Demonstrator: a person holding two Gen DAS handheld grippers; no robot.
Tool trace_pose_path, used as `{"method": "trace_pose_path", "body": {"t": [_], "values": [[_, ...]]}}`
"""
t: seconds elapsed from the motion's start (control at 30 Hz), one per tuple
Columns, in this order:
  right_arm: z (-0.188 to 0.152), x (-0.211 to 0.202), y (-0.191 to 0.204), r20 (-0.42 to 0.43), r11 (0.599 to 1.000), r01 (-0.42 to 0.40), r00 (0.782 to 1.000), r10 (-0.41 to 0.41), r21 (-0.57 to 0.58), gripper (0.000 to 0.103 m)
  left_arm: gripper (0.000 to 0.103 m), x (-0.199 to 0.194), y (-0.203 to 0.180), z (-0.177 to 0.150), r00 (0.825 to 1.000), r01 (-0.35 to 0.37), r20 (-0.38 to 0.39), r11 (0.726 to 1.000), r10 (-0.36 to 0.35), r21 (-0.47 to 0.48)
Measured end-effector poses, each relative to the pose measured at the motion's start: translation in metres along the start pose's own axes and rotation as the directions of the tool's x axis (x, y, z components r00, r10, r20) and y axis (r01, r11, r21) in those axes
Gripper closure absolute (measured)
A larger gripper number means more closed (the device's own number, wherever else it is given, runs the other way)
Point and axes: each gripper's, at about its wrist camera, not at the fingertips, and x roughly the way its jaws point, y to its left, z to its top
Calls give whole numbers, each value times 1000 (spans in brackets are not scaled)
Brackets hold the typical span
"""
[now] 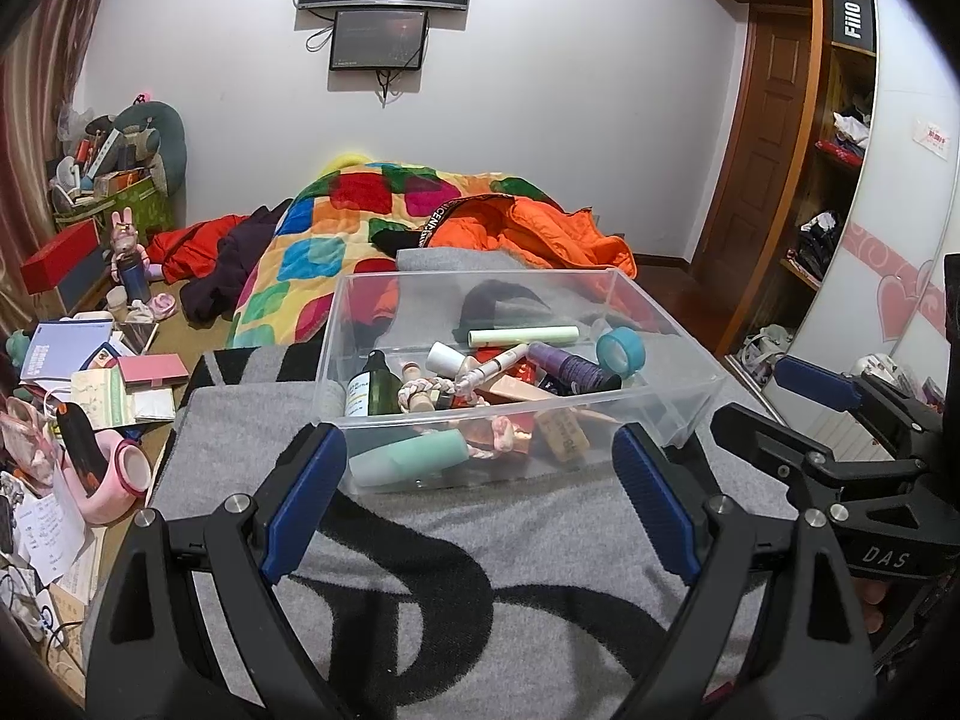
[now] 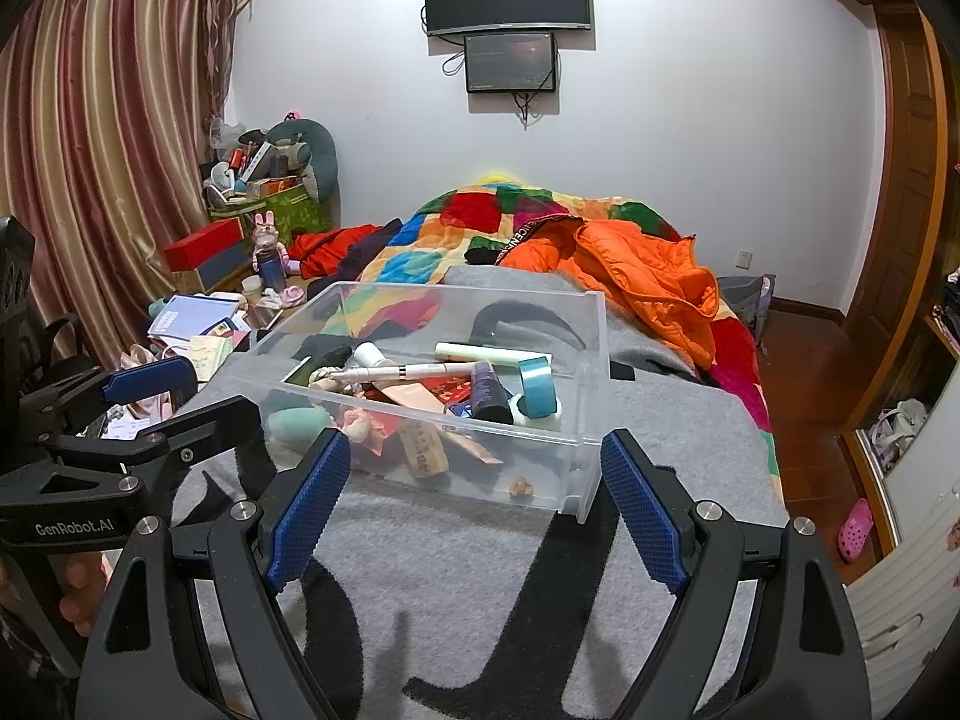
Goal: Organize objects
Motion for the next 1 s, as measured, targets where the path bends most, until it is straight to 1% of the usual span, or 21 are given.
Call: {"method": "trace_pose_path", "body": {"t": [1.0], "values": [[-2,0,-2,-10,1000,-12,1000,13,19,19,12,-2,-3,-1,1000,-3,-12,1000,3,-5]]}}
